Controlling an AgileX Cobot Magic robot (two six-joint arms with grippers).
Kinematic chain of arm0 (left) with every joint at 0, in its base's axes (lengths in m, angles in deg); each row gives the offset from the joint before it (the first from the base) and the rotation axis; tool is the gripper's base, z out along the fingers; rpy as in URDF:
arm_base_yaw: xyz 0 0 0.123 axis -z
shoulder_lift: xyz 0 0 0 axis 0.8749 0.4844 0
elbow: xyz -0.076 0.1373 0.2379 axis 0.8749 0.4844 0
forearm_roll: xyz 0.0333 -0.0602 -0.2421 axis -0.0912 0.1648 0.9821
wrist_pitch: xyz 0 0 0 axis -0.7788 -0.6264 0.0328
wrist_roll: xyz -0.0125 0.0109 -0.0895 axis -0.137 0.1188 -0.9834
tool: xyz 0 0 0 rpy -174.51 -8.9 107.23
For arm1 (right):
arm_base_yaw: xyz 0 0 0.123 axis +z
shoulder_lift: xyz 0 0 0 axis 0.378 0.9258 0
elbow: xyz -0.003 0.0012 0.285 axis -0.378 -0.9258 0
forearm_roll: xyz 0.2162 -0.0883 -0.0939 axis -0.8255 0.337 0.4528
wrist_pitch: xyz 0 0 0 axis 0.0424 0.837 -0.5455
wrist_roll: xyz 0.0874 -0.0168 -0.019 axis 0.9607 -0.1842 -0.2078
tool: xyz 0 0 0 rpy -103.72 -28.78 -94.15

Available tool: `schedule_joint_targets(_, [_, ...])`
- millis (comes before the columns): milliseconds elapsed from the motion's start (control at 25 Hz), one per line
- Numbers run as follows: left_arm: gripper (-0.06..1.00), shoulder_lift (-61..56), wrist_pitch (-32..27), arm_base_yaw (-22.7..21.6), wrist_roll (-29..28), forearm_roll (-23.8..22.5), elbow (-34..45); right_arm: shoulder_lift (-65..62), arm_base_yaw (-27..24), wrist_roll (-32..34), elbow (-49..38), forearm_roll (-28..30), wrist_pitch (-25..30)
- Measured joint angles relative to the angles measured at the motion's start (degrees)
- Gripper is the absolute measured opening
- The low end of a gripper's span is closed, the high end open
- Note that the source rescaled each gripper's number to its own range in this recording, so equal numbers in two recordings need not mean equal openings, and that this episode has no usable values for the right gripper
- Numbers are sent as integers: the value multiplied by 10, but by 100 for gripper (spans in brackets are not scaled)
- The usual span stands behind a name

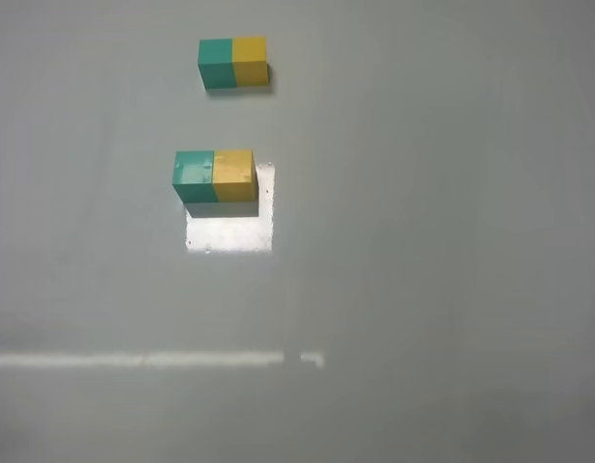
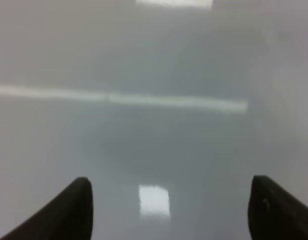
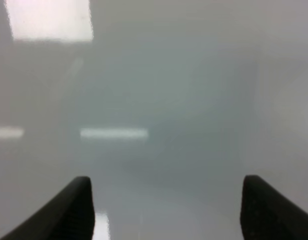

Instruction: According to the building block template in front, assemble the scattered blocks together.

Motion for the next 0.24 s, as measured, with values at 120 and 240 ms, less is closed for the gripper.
schedule_joint_targets(120, [69, 0, 3, 0, 0, 0, 0, 0, 0, 0, 0, 0, 0])
schedule_joint_targets(240, [69, 0, 3, 0, 0, 0, 0, 0, 0, 0, 0, 0, 0])
